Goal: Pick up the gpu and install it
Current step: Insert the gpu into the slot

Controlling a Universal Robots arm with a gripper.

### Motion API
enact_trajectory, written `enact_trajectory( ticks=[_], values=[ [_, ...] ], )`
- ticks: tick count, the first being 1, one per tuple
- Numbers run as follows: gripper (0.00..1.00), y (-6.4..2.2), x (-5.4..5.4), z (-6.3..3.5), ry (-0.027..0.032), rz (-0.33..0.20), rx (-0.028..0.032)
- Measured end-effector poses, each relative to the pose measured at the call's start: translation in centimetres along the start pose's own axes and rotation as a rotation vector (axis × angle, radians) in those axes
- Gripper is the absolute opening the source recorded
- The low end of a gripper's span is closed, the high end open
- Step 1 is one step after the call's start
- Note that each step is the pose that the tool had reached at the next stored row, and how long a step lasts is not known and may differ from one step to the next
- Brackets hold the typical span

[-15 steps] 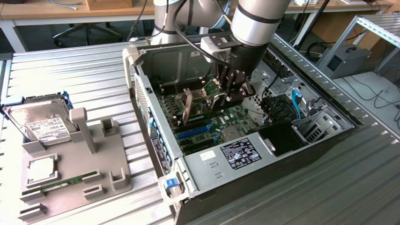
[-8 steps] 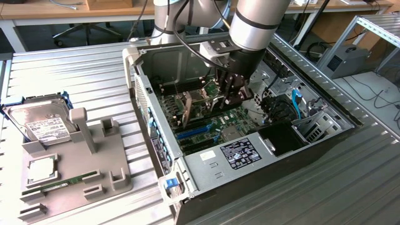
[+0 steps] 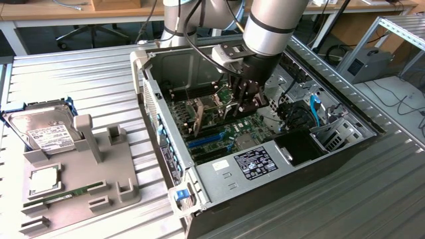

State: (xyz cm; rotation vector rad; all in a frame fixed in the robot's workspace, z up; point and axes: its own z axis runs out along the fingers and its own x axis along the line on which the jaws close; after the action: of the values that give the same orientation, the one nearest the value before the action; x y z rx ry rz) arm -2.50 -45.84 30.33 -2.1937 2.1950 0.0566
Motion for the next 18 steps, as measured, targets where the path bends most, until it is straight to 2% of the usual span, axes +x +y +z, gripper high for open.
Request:
enact_trajectory(
  ticks=[4,6,13,14,15,18],
  values=[
    [0.27,0.0,0.3,-0.01,0.0,0.0,0.0],
    [0.27,0.55,0.4,0.04,0.0,0.0,0.0],
    [0.27,0.63,0.7,0.08,0.0002,0.0,0.0],
    [0.27,0.87,0.7,0.19,0.0001,0.002,0.0002],
    [0.27,1.54,0.7,0.29,0.0,0.007,0.0004],
    [0.27,1.84,0.7,0.3,0.0001,0.008,0.0004]
  ],
)
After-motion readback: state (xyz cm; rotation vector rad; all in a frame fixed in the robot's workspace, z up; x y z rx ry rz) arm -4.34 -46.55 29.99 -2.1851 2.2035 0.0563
